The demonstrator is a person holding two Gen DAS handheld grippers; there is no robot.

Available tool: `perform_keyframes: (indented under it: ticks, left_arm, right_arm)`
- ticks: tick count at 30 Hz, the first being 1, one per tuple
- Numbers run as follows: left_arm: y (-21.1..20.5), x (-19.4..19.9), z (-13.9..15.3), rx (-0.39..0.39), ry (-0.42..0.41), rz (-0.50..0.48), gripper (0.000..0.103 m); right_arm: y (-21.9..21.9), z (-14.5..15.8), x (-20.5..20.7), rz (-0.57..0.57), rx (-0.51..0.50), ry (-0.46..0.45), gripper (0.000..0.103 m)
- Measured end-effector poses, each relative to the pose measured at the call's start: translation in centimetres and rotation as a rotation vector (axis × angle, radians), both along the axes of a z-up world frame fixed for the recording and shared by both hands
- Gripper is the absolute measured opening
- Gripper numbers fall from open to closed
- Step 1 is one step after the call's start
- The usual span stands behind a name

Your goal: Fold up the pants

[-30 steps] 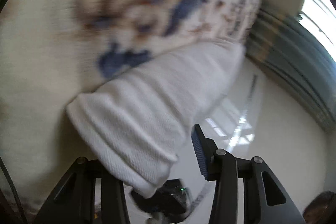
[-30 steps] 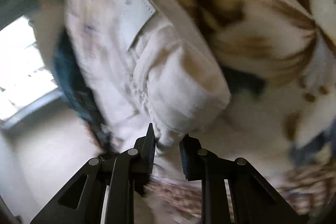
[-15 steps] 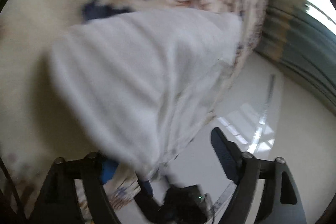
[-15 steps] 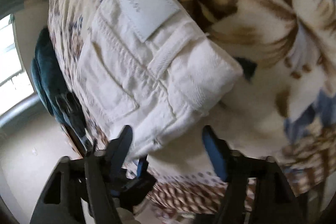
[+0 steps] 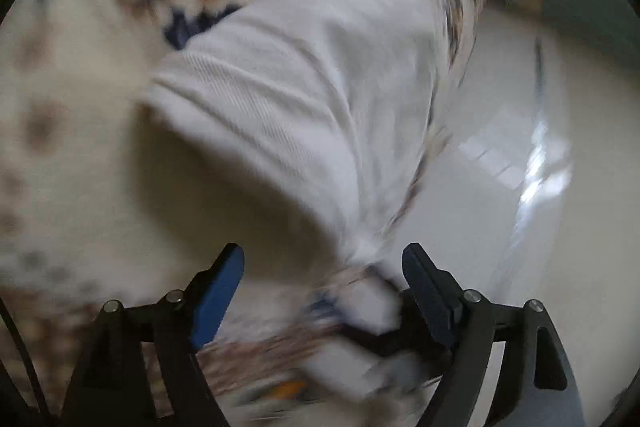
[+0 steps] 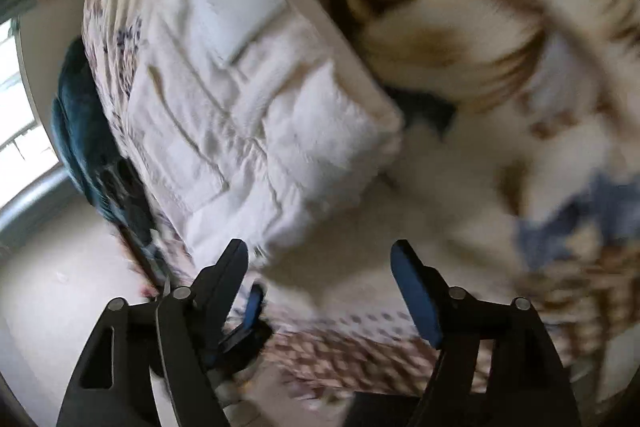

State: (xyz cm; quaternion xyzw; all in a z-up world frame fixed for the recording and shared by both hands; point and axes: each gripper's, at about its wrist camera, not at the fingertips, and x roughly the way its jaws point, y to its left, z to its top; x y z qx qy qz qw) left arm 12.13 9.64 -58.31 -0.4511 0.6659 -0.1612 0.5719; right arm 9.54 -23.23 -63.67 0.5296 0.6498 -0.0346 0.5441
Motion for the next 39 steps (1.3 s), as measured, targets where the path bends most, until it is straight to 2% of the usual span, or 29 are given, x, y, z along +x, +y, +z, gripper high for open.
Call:
perform_keyframes:
  ticks: [1,4,5,7,10,13,15,17,19,23,26,28,30,31,33,34,35,37,39]
  left_arm:
    - [-0.6,0.5,2.1,0.127,-0.055,-0.127,0.084]
    - [-2.4,4.0,4.8,0.291,-0.194,-0.335,0.086]
    - [-2.9,5.7,5.4,0.370,-0.248,-0.391,0.086]
    - [-3.5,8.4,5.6,0.502,-0.323,-0.455,0.086]
    - [-4.9,11.9,5.1,0.650,-0.409,-0.523,0.086]
    - [-5.6,14.0,3.1,0.704,-0.418,-0.599,0.086]
    - [-5.7,15.0,2.3,0.673,-0.409,-0.611,0.086]
    - [-5.7,15.7,-0.4,0.609,-0.340,-0.616,0.087]
    - [-5.5,15.8,-1.2,0.531,-0.284,-0.603,0.087]
    - [-4.2,16.1,-4.6,0.386,-0.188,-0.539,0.103]
    - [-3.7,16.1,-5.4,0.332,-0.171,-0.536,0.103]
    - [-3.5,16.2,-5.0,0.312,-0.165,-0.546,0.103]
    - [-3.6,16.3,-4.4,0.276,-0.183,-0.549,0.102]
    - [-3.8,16.3,-4.1,0.231,-0.203,-0.551,0.102]
    - [-4.3,16.2,-4.3,0.272,-0.220,-0.600,0.102]
    - [-4.6,16.1,-5.1,0.283,-0.214,-0.628,0.103]
    - [-4.5,16.2,-6.0,0.264,-0.205,-0.625,0.103]
    - [-4.1,16.6,-6.6,0.222,-0.189,-0.595,0.103]
    - [-4.0,16.7,-6.4,0.214,-0.190,-0.589,0.103]
  right_arm:
    - [-0.4,1.3,0.0,0.027,-0.046,-0.018,0.089]
    - [-1.5,3.2,0.7,0.080,-0.142,-0.072,0.095]
    - [-1.9,3.3,1.2,0.111,-0.154,-0.084,0.098]
    - [-3.1,3.1,3.9,0.165,-0.177,-0.133,0.099]
    - [-4.4,2.3,6.9,0.200,-0.209,-0.190,0.099]
    - [-5.8,-0.7,10.0,0.238,-0.211,-0.184,0.099]
    - [-6.7,-2.3,11.2,0.257,-0.136,-0.199,0.099]
    - [-7.0,-4.3,12.4,0.293,-0.050,-0.213,0.099]
    - [-7.3,-5.7,13.0,0.325,-0.004,-0.216,0.102]
    - [-6.9,-7.0,14.1,0.365,0.042,-0.224,0.103]
    - [-5.5,-6.8,15.5,0.399,0.071,-0.256,0.103]
    - [-4.7,-5.6,15.3,0.409,0.157,-0.315,0.103]
    - [-4.1,-4.7,15.6,0.437,0.183,-0.355,0.103]
    - [-4.2,-4.6,15.6,0.445,0.205,-0.373,0.103]
    - [-5.2,-5.6,15.2,0.447,0.194,-0.351,0.102]
    - [-5.7,-6.8,15.2,0.462,0.134,-0.305,0.101]
    - [-5.9,-7.7,15.3,0.454,0.142,-0.294,0.100]
    - [-5.6,-8.2,15.8,0.431,0.190,-0.301,0.100]
    - [-4.8,-7.3,16.4,0.422,0.288,-0.374,0.101]
